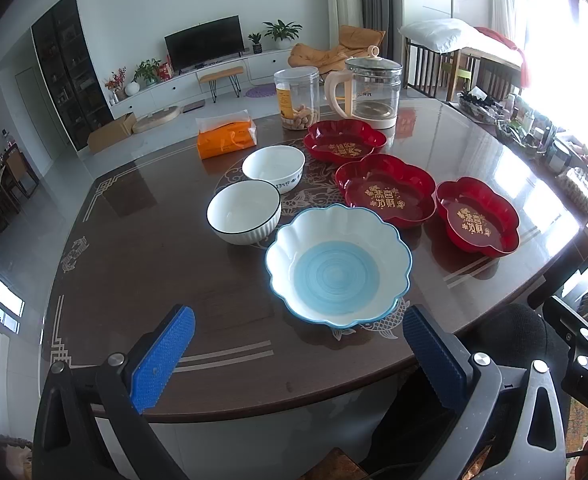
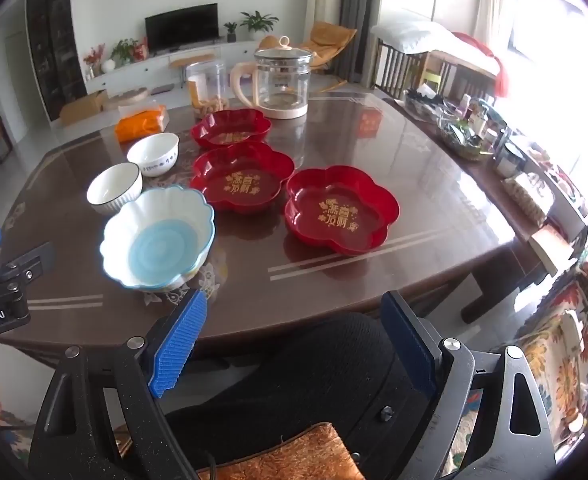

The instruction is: Organize plates and bowls

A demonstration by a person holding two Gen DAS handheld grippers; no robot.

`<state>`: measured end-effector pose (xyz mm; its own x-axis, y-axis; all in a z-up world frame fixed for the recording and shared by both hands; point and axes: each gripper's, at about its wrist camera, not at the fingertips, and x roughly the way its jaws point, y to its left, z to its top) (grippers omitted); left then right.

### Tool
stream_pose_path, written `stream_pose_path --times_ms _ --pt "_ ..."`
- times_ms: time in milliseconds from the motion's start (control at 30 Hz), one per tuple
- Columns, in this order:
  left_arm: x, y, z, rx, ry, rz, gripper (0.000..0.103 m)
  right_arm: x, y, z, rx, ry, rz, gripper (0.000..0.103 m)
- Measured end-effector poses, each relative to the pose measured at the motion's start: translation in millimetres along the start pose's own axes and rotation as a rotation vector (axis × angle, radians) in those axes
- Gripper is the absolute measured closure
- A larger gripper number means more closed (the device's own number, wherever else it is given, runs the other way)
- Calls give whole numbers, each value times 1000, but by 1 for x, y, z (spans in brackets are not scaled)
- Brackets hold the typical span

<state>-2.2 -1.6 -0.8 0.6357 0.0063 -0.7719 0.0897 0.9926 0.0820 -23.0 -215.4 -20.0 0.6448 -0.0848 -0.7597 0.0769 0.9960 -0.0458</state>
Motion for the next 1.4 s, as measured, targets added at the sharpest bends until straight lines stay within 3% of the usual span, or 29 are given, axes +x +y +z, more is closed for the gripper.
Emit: stream_pose_path --times_ms 1400 --pt "2 -2 0 12 18 6 0 4 1 -2 8 17 13 12"
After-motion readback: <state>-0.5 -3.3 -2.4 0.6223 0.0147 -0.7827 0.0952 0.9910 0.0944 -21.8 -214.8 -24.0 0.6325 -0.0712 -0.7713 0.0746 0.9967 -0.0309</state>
